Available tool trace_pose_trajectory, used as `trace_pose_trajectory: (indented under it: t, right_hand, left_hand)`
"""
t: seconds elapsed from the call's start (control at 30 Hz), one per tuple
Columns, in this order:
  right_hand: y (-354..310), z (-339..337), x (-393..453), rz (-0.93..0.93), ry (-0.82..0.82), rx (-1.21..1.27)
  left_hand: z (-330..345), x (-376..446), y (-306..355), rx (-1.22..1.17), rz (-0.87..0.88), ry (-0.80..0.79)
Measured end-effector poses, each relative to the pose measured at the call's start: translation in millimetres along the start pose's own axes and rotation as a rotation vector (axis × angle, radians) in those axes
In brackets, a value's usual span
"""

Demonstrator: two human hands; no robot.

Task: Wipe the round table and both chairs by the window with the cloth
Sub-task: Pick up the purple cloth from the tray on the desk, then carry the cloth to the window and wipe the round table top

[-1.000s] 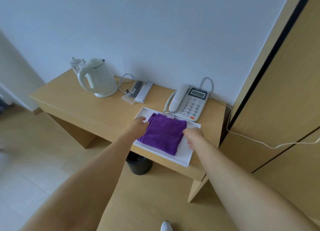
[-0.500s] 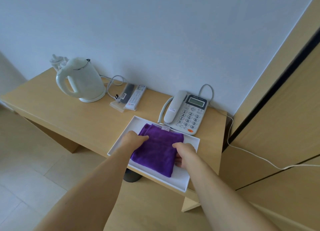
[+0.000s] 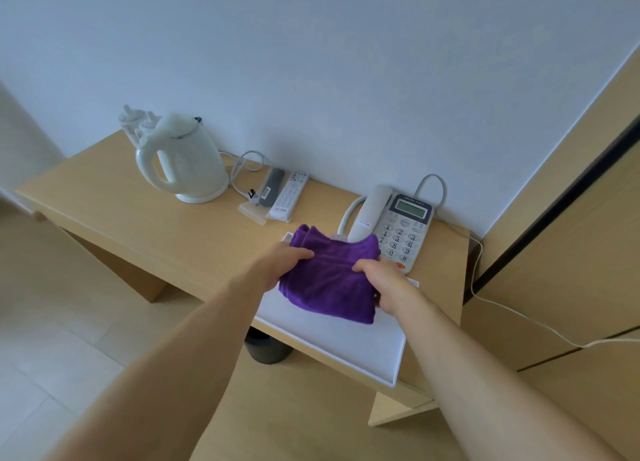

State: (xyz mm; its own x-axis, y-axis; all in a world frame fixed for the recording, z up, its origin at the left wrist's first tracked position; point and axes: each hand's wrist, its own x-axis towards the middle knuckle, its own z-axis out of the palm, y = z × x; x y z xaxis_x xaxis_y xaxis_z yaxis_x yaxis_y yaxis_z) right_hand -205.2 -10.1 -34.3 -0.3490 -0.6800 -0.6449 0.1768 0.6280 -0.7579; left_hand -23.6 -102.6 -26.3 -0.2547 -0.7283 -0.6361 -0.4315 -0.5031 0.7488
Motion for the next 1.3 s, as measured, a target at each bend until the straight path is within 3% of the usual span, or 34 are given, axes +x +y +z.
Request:
trace_pose_trajectory:
  t: [0.17, 0.37, 0.67, 0.97, 1.1, 1.3]
  right_hand:
    - [-58.5, 27.3, -23.9, -0.247, -0.035, -0.042]
    - [-112.3, 87.9, -63.5, -0.406, -0.228, -0.023]
    - [-135.3, 223.5, -142.0, -0.353, -0.644, -0.031]
    - [-129.3, 373.5, -220.3, -0.326, -0.923, -0.128]
    - [-113.0, 450.3, -256.6, -0.326, -0.963, -0.168]
    - [-82.8, 565.9, -315.6, -0.313, -1.027, -0.161]
  left_hand:
    - [-42.4, -36.6, 28.1, -0.101, 0.285, 0.097]
    - [-114.7, -92.5, 25.9, -0.312, 0.454, 0.217]
    - [-234.1, -196.9, -34.7, -0.713, 0.413, 0.354]
    - [-347.6, -273.8, -125.1, -1.026, 0.412, 0.307]
    - [-410.0, -312.3, -165.1, -1.062, 0.438, 0.349]
    - [-503.1, -382.6, -211.3, -0.963, 0.493, 0.593]
